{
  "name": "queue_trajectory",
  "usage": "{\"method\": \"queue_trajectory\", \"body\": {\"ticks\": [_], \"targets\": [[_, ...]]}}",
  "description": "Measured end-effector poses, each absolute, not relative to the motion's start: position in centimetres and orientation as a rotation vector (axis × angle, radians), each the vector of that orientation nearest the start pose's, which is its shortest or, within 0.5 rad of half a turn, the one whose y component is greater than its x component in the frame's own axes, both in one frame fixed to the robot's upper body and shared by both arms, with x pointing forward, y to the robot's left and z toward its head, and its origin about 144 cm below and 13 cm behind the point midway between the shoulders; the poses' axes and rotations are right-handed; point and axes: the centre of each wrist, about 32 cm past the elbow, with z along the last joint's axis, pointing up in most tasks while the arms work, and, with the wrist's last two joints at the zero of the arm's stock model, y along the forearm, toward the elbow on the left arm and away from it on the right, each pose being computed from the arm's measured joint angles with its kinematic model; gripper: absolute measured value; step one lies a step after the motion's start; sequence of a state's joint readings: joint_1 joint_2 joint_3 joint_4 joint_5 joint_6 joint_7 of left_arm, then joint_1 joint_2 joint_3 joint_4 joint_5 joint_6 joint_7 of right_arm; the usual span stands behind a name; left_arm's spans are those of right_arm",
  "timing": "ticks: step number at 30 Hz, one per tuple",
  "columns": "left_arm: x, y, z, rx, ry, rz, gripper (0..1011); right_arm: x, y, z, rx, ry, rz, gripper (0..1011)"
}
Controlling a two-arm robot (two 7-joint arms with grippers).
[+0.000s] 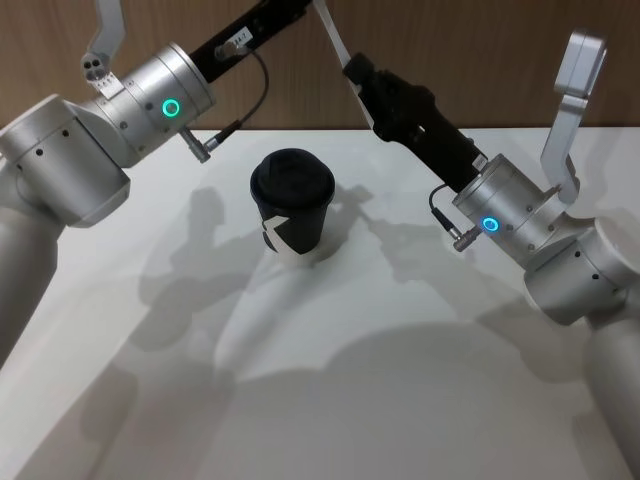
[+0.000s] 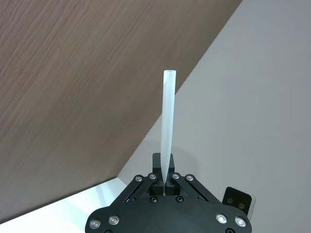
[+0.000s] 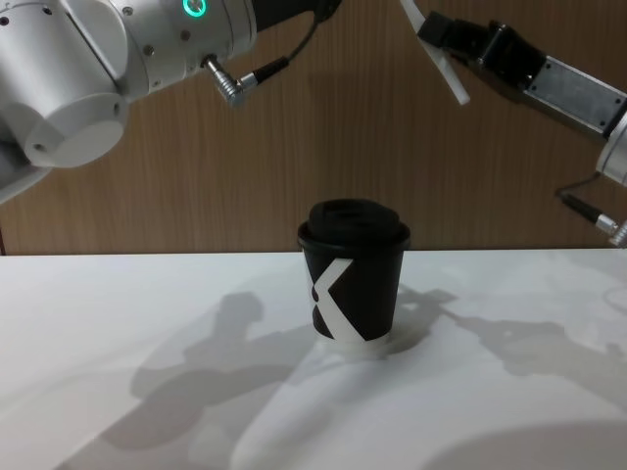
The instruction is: Pick up the straw with one hand, pass it to the other hand, and insert it into the cup.
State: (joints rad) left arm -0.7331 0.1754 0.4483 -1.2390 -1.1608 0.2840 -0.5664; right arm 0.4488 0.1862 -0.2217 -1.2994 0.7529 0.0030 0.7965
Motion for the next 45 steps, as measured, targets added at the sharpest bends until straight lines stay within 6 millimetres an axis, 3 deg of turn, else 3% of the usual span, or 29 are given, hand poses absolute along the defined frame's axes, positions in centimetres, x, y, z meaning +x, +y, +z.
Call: {"method": "queue_trajectory", "body": {"ticks": [4,10,20,36,45], "targets": [[61.6,16.4,131.4,-0.539,0.442,0.409,16,57.7,-23.0,122.3,0.501,0.106,-0.566,48],[61.5,16.4,131.4,-0.536,0.438,0.413,16,57.7,-23.0,122.3,0.501,0.106,-0.566,187],[61.0,16.5,131.5,-0.519,0.395,0.452,16,57.7,-23.0,122.3,0.502,0.106,-0.566,540],[59.8,18.0,131.4,-0.468,0.288,0.55,17,57.3,-23.1,122.1,0.501,0.101,-0.56,990],[58.9,18.6,131.3,-0.442,0.243,0.574,17,56.7,-23.1,121.8,0.502,0.104,-0.55,1001]]}}
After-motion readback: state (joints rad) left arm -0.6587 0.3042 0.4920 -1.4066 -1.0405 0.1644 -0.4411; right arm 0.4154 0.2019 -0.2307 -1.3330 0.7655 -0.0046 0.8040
